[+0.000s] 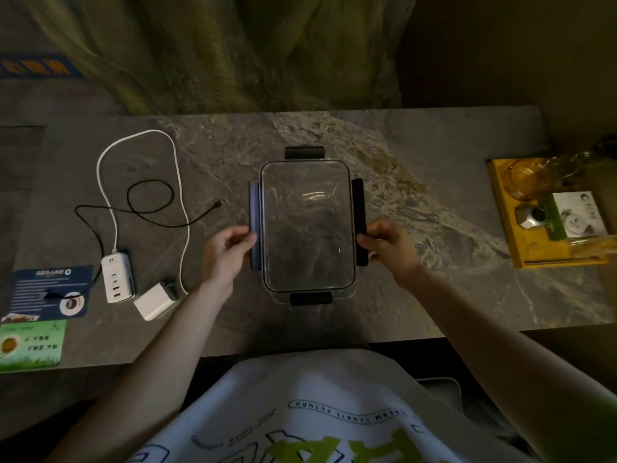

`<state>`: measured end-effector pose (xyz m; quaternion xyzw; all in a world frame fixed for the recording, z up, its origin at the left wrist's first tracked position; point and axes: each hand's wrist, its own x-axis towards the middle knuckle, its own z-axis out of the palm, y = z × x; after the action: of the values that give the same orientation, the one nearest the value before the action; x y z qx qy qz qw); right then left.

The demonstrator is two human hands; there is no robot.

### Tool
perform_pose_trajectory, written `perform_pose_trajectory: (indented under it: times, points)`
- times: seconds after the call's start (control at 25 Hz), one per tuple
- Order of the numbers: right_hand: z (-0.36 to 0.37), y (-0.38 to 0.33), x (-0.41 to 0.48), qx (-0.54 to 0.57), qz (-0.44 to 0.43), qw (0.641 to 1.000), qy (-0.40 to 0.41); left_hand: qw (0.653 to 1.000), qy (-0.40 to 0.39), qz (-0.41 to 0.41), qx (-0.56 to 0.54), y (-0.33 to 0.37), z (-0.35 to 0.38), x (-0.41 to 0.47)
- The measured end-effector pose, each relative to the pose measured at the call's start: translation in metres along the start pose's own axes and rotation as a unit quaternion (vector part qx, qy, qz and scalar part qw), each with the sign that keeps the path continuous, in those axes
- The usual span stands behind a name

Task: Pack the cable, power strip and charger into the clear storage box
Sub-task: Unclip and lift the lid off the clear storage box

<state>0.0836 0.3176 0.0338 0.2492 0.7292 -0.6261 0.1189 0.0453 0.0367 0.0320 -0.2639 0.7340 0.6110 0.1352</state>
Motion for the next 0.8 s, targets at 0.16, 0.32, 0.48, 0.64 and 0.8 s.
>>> perform_pose_trajectory:
  times: [0.16, 0.32, 0.48, 0.64, 0.8]
  points:
    - [0.006, -0.017, -0.003, 0.000, -0.044, 0.999, 0.031, 0.997, 0.044, 0.070, 0.013, 0.019, 0.009, -0.013]
    - [0.009, -0.028, -0.007, -0.035, -0.085, 0.994, 0.054, 0.985, 0.059, 0.155, 0.048, 0.028, 0.014, -0.021]
    - [0.014, -0.036, -0.013, -0.036, -0.131, 0.986, 0.096, 0.967, 0.080, 0.232, 0.067, 0.037, 0.018, -0.033]
    - [0.012, -0.051, -0.014, 0.025, -0.161, 0.981, 0.108, 0.961, 0.089, 0.261, 0.027, 0.041, 0.021, -0.036]
    - [0.004, -0.060, -0.012, 0.020, -0.168, 0.981, 0.092, 0.968, 0.068, 0.244, -0.001, 0.046, 0.020, -0.038]
